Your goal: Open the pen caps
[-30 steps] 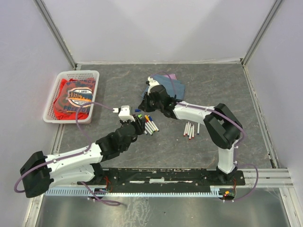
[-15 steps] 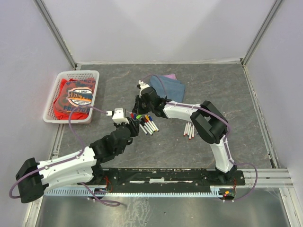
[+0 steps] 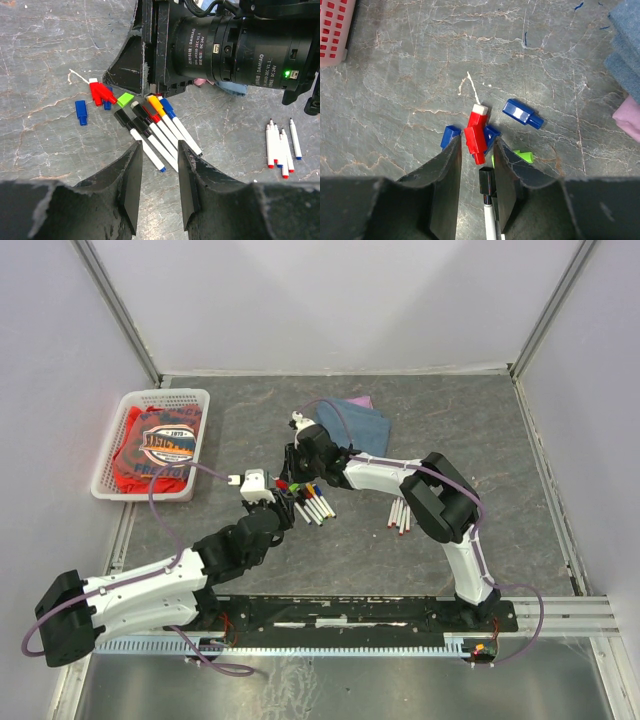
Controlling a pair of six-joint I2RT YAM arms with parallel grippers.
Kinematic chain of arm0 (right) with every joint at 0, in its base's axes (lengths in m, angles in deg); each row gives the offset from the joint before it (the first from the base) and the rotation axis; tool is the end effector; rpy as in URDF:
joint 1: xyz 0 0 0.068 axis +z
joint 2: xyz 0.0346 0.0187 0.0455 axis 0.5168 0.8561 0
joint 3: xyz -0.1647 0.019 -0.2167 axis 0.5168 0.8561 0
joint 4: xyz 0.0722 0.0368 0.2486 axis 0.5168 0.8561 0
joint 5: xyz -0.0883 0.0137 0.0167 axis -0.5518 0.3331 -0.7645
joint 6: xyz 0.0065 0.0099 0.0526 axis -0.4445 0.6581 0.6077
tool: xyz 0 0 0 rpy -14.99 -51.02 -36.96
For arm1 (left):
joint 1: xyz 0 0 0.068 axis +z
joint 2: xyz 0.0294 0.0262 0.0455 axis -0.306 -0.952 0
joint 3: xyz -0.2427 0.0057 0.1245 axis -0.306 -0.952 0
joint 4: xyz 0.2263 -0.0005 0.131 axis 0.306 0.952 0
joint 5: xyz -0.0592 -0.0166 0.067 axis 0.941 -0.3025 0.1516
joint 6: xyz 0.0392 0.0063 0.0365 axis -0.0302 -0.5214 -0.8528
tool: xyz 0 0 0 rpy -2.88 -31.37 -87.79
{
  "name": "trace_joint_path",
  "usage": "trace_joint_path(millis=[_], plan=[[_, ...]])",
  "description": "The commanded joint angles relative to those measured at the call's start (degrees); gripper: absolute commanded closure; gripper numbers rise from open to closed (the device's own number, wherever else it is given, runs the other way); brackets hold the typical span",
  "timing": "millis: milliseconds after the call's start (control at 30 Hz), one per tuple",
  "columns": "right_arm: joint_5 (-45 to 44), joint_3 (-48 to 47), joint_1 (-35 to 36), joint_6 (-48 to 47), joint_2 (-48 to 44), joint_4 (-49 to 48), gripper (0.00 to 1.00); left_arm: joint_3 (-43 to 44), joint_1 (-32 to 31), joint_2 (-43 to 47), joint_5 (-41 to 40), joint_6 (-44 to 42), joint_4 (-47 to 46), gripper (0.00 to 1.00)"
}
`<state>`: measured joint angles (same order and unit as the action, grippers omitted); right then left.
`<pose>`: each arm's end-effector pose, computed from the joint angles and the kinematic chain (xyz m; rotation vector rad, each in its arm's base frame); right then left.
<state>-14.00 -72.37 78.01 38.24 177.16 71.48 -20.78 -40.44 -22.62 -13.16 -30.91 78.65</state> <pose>0.3238 0.3508 0.1677 -0.3134 2.3300 0.8584 0.1214 -0.1498 0.2255 -0.1422 1.8759 -0.4005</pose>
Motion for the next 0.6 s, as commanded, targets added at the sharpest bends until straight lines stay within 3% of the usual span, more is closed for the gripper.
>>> trace_joint_path(millis=[0, 567], plan=[[-0.78, -1.14, 0.39, -1.66, -2.42, -1.36, 0.62, 0.75, -0.17, -0.13, -2.75, 2.17, -1.28, 0.59], [-9.08, 17.55, 0.39, -7.40, -20.38, 1.59, 0.62, -0.73, -0.11, -2.85, -1.35, -1.44, -8.27, 0.56]])
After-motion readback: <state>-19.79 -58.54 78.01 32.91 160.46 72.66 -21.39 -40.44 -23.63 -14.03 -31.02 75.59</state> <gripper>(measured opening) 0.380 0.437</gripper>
